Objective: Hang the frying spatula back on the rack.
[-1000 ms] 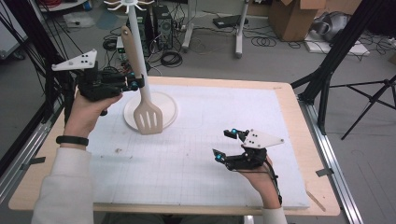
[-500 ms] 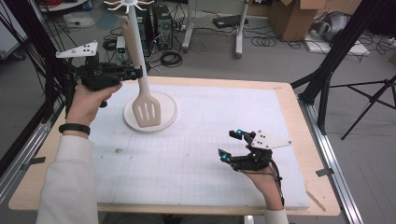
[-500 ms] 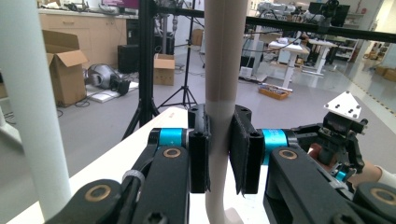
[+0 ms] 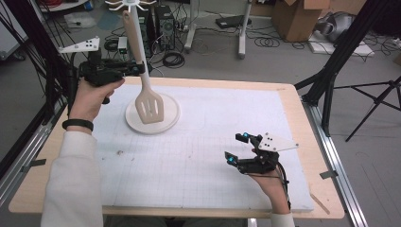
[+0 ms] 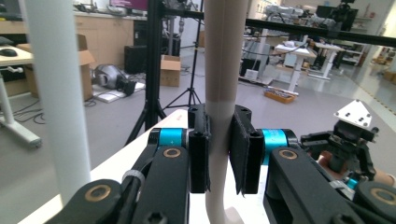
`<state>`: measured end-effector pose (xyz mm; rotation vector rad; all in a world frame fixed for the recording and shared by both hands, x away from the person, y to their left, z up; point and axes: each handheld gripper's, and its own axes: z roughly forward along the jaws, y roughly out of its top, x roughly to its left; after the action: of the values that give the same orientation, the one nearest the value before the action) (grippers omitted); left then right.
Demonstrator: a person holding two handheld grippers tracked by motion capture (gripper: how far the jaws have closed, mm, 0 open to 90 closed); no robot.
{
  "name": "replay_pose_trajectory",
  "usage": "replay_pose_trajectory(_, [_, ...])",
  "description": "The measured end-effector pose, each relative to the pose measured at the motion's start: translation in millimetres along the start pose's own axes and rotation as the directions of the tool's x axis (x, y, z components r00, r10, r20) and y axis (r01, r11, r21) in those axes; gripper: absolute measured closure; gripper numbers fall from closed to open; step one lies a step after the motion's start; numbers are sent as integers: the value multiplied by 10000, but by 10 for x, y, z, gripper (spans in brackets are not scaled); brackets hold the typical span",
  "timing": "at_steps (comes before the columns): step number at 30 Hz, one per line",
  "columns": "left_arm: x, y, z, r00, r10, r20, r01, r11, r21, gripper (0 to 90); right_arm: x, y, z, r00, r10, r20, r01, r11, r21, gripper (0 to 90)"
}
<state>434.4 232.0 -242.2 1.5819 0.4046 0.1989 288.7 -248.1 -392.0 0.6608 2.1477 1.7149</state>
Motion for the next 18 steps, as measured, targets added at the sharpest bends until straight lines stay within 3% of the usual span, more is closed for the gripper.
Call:
replay_pose_trajectory(7, [51,-1,-13,9999,-120,-51,120,9999,-122,784,3,1,-3,10000,-17,-31,17,10000,-18,216])
replay_pose_trajectory(13, [4,45,31,9999,101,132,-99,9998,-146,784,3,-2,9,10000,-9,-49,9,10000,32,216])
replay_pose_trajectory(18, [-8,49,83,9997,240,69,-241,9995,188,784,6,-2,-3,10000,31,-58,-31,10000,19,216])
